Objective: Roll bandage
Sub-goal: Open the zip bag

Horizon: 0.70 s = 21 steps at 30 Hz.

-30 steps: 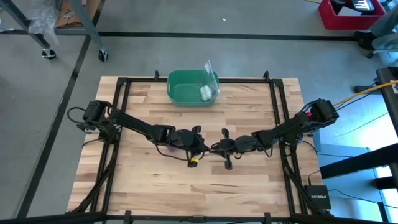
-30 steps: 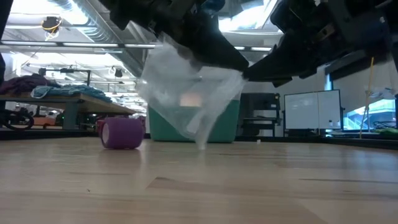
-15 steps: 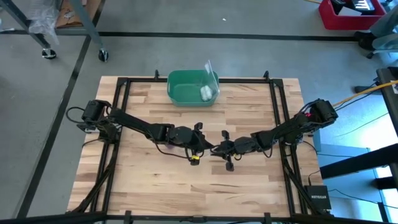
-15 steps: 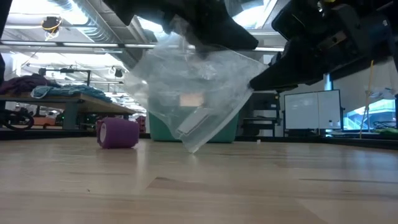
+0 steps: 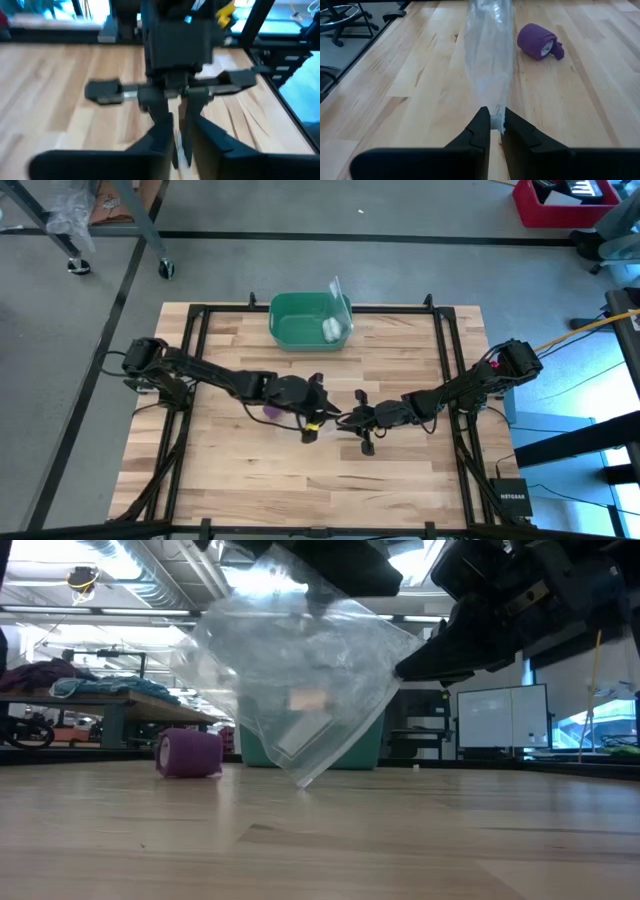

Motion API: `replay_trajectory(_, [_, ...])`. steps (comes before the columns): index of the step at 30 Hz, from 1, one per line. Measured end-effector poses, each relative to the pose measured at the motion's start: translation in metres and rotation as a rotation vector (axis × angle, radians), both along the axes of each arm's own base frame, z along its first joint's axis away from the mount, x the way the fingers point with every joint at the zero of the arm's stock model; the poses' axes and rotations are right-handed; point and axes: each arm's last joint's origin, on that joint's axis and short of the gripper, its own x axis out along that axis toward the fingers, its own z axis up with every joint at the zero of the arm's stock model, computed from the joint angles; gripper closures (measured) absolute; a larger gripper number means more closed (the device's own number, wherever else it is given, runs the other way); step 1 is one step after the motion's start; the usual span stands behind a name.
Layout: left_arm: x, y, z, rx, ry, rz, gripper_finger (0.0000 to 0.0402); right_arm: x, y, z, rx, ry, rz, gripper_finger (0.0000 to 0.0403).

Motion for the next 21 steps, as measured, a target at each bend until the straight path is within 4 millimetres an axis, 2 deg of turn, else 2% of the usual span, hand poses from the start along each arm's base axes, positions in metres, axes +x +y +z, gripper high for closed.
replay_trajectory(4, [0.010,0.002,0.009,-0.028,0.074,-0.007,0.0281,0.000,0.000,0.000,-0.006,0.015,0.000,0.0361])
replay_trajectory(8, [0.027,-0.001,0.004,-0.026,0.121,-0.010,0.0237,0.000,0.000,0.000,-0.008,0.017,0.001,0.0361])
replay_trajectory(17, [0.033,0.003,-0.016,-0.074,0.246,0.031,0.0222,-0.001,0.000,-0.003,-0.018,0.053,0.001,0.0361])
replay_trajectory(21, [0.035,0.000,-0.024,-0.110,0.280,-0.009,0.0222,-0.002,0.000,-0.004,-0.018,0.055,0.001,0.0361])
